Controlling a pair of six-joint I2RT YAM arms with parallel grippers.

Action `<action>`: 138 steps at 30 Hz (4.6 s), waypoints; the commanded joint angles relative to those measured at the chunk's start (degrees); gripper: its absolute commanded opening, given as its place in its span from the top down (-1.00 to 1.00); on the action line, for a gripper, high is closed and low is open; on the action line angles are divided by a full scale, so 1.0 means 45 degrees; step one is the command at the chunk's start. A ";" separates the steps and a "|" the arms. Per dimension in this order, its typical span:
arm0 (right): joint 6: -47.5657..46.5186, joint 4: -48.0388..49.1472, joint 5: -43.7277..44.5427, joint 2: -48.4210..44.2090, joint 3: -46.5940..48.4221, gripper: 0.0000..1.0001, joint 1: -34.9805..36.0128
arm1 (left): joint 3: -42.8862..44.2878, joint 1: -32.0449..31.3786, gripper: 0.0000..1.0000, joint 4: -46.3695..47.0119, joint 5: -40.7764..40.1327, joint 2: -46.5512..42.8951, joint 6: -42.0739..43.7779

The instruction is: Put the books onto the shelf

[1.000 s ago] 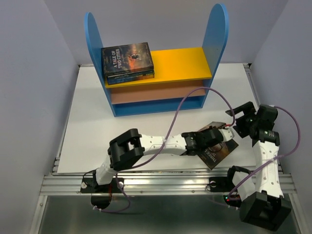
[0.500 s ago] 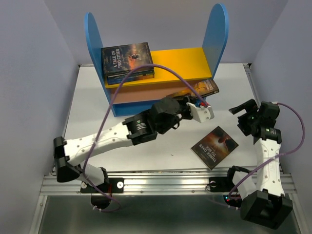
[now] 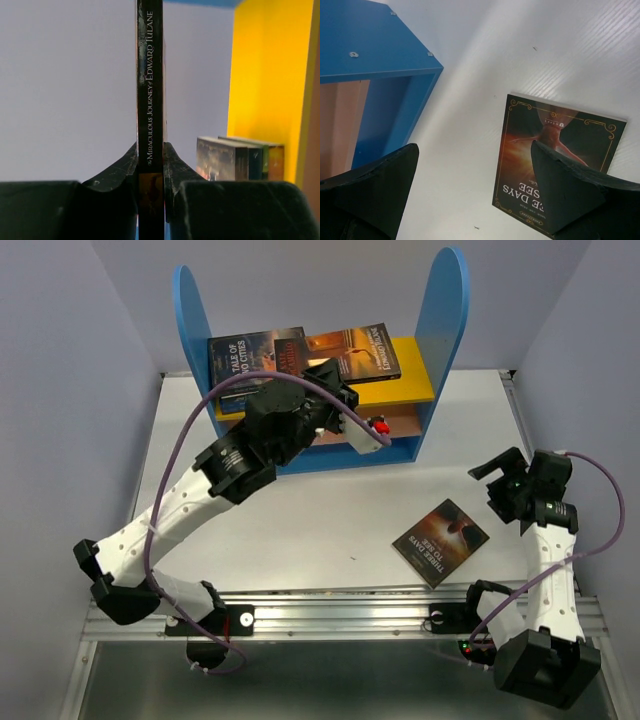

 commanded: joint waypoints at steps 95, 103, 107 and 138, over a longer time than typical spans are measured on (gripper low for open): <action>0.0183 -0.0931 0.1780 -0.0374 0.0349 -1.00 -0.0019 | 0.0303 0.7800 -0.27 -0.2544 0.5567 0.0818 -0.1394; 0.0203 -0.0872 0.1975 -0.0100 0.0310 -1.00 -0.0019 | 0.0030 0.8756 -0.32 -0.2135 0.6837 0.0916 -0.1549; 0.0203 -0.0853 0.2054 -0.0041 0.0271 -1.00 -0.0019 | -0.0048 0.8991 -0.33 -0.1921 0.7383 0.0975 -0.1511; 0.0144 -0.0658 0.1858 -0.0081 -0.0178 -1.00 -0.0019 | 0.0986 0.9070 -0.98 -0.3579 0.8205 0.0369 -0.2429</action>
